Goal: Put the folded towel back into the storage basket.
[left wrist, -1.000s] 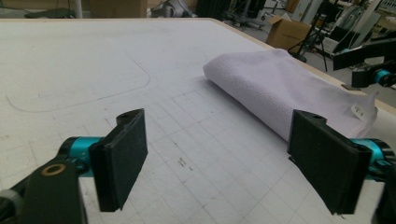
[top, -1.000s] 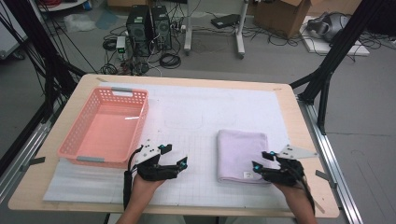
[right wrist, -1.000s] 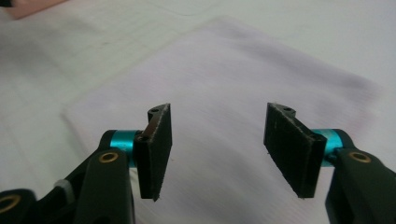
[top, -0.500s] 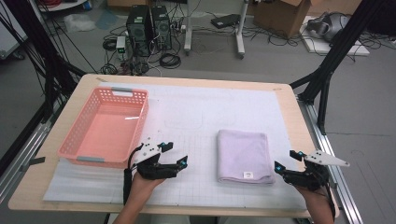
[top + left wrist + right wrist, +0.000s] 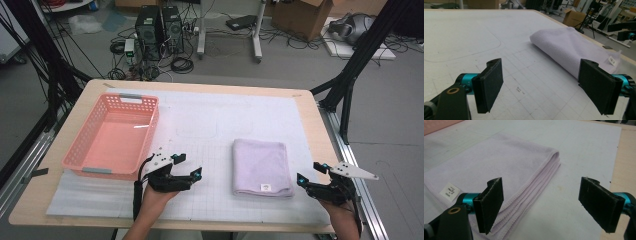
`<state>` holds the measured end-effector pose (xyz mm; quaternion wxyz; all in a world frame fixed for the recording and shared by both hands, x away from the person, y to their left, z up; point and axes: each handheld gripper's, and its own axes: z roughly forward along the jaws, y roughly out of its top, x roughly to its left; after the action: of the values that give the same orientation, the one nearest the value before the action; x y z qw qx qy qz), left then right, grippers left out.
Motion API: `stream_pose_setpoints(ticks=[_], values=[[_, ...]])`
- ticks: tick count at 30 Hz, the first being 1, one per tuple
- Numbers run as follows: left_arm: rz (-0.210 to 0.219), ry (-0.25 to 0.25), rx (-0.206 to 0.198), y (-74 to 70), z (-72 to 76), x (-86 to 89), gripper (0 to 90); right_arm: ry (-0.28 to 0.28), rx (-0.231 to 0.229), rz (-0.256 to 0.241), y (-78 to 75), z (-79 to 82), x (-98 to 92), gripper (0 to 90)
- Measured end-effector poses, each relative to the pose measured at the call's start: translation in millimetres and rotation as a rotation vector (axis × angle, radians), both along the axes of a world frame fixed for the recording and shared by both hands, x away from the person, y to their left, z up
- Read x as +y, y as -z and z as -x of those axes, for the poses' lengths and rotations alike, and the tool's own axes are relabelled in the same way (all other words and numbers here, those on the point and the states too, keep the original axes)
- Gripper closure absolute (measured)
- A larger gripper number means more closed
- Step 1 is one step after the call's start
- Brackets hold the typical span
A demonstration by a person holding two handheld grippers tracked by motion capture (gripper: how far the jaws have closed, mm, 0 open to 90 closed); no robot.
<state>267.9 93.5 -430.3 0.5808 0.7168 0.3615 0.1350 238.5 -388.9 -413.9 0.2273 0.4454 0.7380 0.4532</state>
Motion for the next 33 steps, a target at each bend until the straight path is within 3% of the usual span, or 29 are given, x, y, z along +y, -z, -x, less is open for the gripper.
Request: stream_pose_setpoints(ticks=[4,10,13,18,21,26,33], values=[[-0.048,0.004,-0.003,2.2,-1.1,-3.8,21.8,0.006,0.014,0.004,2.1,-0.1,0.0,19.1],[-0.050,0.033,0.012,0.7,-9.9,-12.1,24.5,0.005,0.010,0.004,3.8,-0.9,-0.4,19.1],[-0.028,0.058,0.014,-1.8,-15.7,-19.3,27.8,0.004,0.009,0.005,4.0,-1.2,-1.0,19.1],[-0.075,0.112,0.047,-2.6,-27.0,-41.4,29.3,0.002,0.013,0.004,4.5,-1.8,0.3,19.1],[-0.063,0.120,0.067,-2.1,-33.7,-53.5,29.8,-0.003,0.015,0.004,4.9,-2.5,2.9,19.1],[-0.090,0.134,0.100,-2.4,-45.6,-74.7,30.6,-0.012,0.021,0.008,5.8,-3.9,5.9,19.1],[-0.093,0.141,0.165,0.6,-59.5,-103.3,30.6,-0.007,0.025,0.004,6.3,-5.2,4.3,19.1]])
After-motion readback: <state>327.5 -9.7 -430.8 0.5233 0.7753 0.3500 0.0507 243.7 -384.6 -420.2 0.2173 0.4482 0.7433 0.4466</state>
